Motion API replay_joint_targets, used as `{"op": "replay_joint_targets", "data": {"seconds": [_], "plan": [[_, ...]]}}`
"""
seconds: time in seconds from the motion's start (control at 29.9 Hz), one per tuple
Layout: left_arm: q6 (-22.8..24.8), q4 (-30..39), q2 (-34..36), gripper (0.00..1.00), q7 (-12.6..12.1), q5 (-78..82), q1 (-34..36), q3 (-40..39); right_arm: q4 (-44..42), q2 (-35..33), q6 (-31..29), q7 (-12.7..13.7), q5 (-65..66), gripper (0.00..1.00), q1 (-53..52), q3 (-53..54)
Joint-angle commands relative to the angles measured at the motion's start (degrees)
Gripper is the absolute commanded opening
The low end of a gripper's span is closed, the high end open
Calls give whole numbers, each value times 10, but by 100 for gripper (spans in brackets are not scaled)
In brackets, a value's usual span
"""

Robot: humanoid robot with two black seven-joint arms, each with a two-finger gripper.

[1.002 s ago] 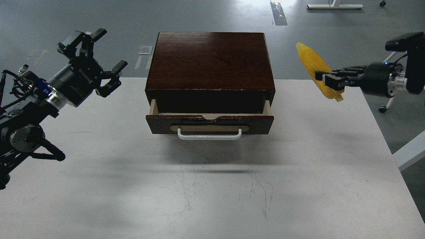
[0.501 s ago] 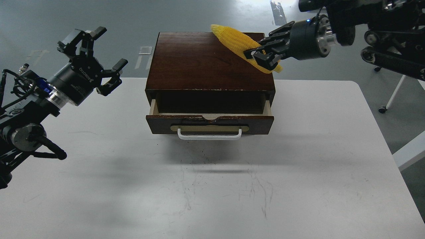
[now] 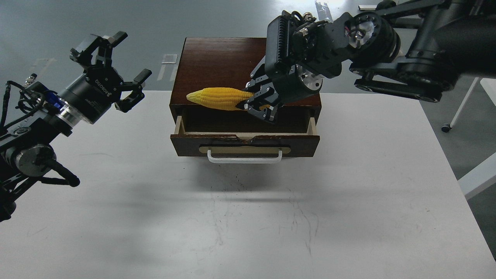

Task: Put corn in drawer with both arms
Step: 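Carry the corn over the open drawer and lower it inside, then open the right gripper to release the corn in the drawer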

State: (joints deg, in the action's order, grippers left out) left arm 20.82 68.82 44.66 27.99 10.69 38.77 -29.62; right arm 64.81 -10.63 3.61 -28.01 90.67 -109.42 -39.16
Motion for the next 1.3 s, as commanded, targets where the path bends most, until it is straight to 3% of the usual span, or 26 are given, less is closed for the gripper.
{"op": "replay_joint_targets", "data": {"seconds": [0.0,0.37,0.57,1.0,1.1,1.17,1.27], "plan": [[0,0,3,99,0,0,0,-1,-1,10,5,0,11,13,3,-20],[1,0,6,99,0,0,0,-1,-12,4,15,0,10,23,31,-44],[1,0,6,99,0,0,0,-1,-11,4,18,0,9,47,33,-44],[1,1,7,99,0,0,0,-9,-7,3,28,0,5,64,33,-44],[1,0,7,99,0,0,0,-9,-6,-2,29,0,5,71,33,-43],[1,0,7,99,0,0,0,-9,-6,-5,31,0,4,88,33,-43],[1,0,7,99,0,0,0,-9,-4,-17,36,0,2,92,30,-41]]}}
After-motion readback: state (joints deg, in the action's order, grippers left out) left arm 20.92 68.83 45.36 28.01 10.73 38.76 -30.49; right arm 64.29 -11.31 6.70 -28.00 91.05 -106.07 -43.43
